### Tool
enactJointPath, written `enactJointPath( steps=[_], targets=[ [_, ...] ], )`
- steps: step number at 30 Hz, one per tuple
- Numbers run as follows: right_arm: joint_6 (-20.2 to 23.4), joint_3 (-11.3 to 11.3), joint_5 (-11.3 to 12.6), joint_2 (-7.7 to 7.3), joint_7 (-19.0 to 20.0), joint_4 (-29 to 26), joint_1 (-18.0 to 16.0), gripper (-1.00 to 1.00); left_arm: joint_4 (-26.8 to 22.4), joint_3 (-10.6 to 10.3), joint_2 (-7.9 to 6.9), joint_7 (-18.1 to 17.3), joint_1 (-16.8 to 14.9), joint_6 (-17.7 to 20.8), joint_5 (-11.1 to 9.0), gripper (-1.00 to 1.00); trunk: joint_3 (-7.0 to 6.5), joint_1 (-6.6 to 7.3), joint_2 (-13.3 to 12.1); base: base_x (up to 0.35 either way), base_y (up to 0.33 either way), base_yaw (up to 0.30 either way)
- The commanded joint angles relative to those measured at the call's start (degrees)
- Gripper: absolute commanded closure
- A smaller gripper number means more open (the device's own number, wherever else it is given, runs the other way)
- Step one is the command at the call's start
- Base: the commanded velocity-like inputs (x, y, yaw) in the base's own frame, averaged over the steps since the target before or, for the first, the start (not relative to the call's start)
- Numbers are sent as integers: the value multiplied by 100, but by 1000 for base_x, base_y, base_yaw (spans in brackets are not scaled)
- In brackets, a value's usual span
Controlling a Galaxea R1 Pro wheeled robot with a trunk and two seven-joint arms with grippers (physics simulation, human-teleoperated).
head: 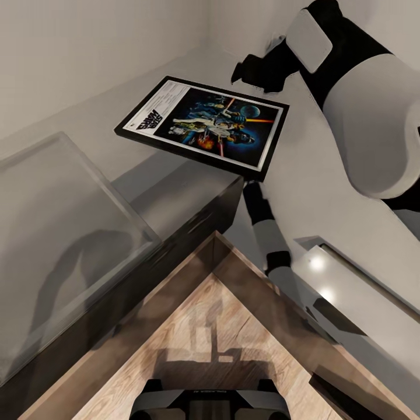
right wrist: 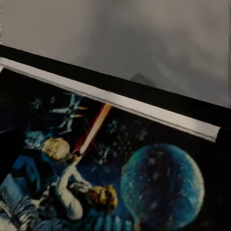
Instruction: Pick up the poster from the kitchen countertop and hang it on one of the wall nails in the kitchen.
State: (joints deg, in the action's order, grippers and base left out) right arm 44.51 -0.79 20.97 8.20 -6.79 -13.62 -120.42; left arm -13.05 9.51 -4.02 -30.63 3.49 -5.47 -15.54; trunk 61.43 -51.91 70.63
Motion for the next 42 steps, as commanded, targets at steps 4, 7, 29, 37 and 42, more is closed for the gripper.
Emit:
enactJointPath(
  steps=[4, 7, 29, 37, 42],
  targets=[
    [19, -9, 60, 1, -53, -7, -132, -100, -5, 6, 0, -22, 3, 1, -18, -100, 2, -1, 2, 0, 0, 0],
    [19, -9, 60, 1, -53, -7, -230, -100, -5, 6, 0, -22, 3, 1, -18, -100, 2, -1, 2, 0, 0, 0],
    [-257, 187, 124, -26, -104, 250, -288, -100, -5, -11, 79, -53, 3, -16, -13, -100, 2, -1, 2, 0, 0, 0],
    [-398, 201, 135, -29, -103, 691, -255, -100, -5, -12, 82, -57, 3, -24, -11, -100, 2, -1, 2, 0, 0, 0],
    [-402, 207, 136, -33, -103, 688, -254, -100, -5, -12, 84, -58, 3, -25, -11, -100, 2, -1, 2, 0, 0, 0]
  ],
)
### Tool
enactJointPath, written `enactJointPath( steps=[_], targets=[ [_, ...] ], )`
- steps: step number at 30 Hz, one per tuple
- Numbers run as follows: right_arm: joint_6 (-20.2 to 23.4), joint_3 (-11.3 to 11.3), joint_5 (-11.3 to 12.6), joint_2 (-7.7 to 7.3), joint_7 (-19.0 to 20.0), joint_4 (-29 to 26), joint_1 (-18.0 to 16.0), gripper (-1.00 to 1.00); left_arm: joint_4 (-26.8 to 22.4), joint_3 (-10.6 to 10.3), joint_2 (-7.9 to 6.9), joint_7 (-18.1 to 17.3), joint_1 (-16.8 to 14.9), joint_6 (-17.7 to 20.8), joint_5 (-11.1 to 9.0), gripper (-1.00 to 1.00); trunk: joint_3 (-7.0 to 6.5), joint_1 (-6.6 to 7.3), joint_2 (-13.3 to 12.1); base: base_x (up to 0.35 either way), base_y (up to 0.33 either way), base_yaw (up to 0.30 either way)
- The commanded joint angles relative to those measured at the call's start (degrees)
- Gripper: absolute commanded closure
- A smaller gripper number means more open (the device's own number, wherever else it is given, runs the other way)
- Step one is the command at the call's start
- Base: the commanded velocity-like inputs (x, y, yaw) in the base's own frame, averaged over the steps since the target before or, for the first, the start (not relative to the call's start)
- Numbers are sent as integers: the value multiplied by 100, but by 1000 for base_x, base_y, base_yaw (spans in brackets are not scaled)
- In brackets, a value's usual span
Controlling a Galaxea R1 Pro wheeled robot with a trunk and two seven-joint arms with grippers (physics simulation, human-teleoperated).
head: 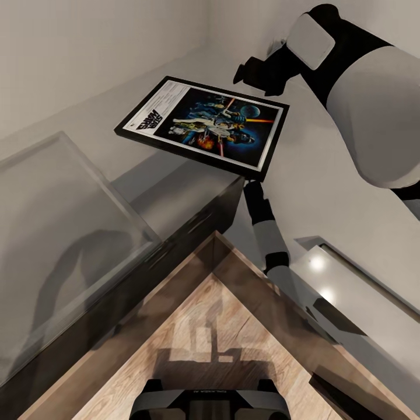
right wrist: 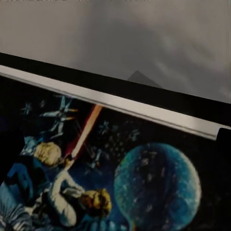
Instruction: Pick up the poster from the kitchen countertop and hang it on one of the wall nails in the kitchen.
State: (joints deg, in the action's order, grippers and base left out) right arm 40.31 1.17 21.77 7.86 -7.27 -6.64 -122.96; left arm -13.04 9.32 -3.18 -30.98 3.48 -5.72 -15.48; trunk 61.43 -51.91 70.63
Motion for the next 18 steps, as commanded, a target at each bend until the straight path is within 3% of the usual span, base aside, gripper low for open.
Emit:
enactJointPath(
  steps=[1, 18],
  targets=[
    [19, 13, 55, 2, -56, -11, 0, -100, -5, 8, 1, -24, 3, 1, -17, -100, 2, -1, 2, 0, 0, 0],
    [42, -2, 56, -60, -78, -42, -4, -100, -5, 9, -2, -30, 5, 1, -17, -100, 2, -1, 2, 0, 0, 0]
  ],
)
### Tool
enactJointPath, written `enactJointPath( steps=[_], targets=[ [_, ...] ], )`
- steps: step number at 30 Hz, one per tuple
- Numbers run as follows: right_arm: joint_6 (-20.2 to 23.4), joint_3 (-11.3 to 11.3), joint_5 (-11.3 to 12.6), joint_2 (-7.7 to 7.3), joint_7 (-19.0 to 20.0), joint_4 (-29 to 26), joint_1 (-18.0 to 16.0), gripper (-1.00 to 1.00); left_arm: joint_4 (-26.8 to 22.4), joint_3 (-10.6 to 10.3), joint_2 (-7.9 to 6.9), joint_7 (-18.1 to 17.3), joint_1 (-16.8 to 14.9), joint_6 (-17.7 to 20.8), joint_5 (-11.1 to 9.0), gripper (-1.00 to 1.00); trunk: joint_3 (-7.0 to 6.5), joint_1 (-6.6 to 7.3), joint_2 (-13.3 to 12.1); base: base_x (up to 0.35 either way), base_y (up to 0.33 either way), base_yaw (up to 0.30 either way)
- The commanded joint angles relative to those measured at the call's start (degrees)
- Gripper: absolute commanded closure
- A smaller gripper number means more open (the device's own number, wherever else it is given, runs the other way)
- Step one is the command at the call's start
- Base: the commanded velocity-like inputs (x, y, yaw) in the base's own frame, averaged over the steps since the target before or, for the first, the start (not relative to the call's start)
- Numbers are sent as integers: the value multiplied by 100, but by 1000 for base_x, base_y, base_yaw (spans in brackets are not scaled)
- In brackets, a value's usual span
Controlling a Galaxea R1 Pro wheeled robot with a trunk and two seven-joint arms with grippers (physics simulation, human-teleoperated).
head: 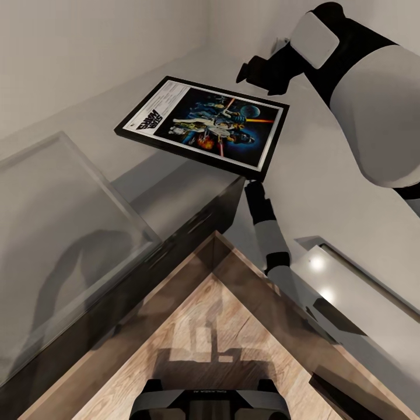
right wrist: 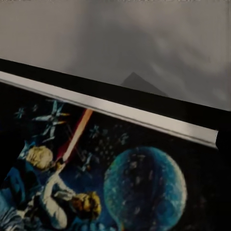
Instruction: Pick up the poster from the kitchen countertop and hang it on one of the wall nails in the kitchen.
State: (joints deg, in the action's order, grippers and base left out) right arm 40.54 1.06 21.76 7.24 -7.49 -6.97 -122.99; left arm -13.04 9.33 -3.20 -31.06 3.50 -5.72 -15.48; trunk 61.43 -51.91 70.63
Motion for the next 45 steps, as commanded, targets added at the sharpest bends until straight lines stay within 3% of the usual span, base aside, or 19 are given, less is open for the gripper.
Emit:
enactJointPath(
  steps=[1, 45],
  targets=[
    [19, 9, 56, 1, -56, -10, 0, -100, -5, 7, 1, -23, 3, 1, -17, -100, 2, -1, 2, 0, 0, 0],
    [-6, 17, 56, -3, -34, -16, 3, -100, -5, 7, -5, -36, 3, 1, -17, -100, 2, -1, 2, 26, 0, 0]
  ],
)
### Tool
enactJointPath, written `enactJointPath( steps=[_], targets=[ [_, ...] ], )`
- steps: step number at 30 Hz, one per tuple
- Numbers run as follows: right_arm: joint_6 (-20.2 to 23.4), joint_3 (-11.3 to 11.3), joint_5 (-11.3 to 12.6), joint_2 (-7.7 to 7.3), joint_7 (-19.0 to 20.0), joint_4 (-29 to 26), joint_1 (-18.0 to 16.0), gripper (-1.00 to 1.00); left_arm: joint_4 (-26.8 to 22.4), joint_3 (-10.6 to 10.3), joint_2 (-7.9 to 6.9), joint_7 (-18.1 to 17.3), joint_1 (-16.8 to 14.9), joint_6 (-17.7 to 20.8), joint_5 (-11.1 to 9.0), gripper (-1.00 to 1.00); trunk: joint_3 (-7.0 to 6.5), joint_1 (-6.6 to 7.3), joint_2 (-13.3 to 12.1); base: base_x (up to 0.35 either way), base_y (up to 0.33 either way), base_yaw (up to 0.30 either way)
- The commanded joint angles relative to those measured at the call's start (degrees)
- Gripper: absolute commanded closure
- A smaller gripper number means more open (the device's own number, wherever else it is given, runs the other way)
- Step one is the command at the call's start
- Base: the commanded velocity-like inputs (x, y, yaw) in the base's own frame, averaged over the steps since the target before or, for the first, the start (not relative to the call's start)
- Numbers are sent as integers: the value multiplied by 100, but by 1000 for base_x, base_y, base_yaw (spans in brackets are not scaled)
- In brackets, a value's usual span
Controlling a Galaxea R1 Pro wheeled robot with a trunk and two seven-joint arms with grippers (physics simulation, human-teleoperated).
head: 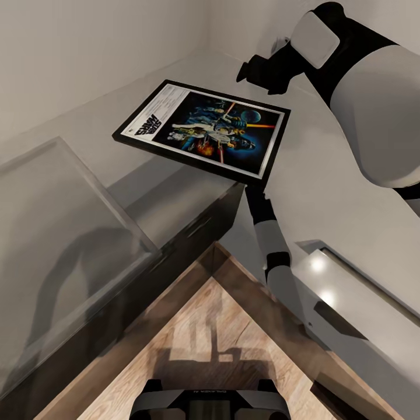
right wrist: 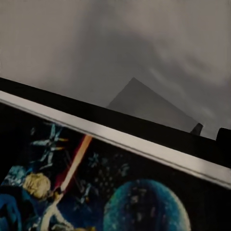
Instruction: Pick up the poster from the kitchen countertop and hang it on one of the wall nails in the kitchen.
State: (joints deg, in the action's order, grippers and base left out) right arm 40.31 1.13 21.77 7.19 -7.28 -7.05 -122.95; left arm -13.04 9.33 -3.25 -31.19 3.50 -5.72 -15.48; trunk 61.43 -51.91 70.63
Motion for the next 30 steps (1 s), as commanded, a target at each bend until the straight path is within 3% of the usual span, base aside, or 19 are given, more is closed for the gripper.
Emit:
enactJointPath(
  steps=[1, 12, 30],
  targets=[
    [17, 10, 56, 2, -55, -7, -1, -100, -5, 7, 0, -22, 3, 1, -17, -100, 2, -1, 2, 0, 0, 0],
    [-376, 10, 56, 0, -48, -4, -1, -100, -5, 7, -7, -45, 1, -7, -19, -100, 2, -1, 2, 0, 0, 0],
    [-410, 10, 50, -7, -46, 27, -1, -100, -5, 7, -6, -62, 1, -8, -17, -100, 27, -1, 2, 0, 0, 0]
  ],
)
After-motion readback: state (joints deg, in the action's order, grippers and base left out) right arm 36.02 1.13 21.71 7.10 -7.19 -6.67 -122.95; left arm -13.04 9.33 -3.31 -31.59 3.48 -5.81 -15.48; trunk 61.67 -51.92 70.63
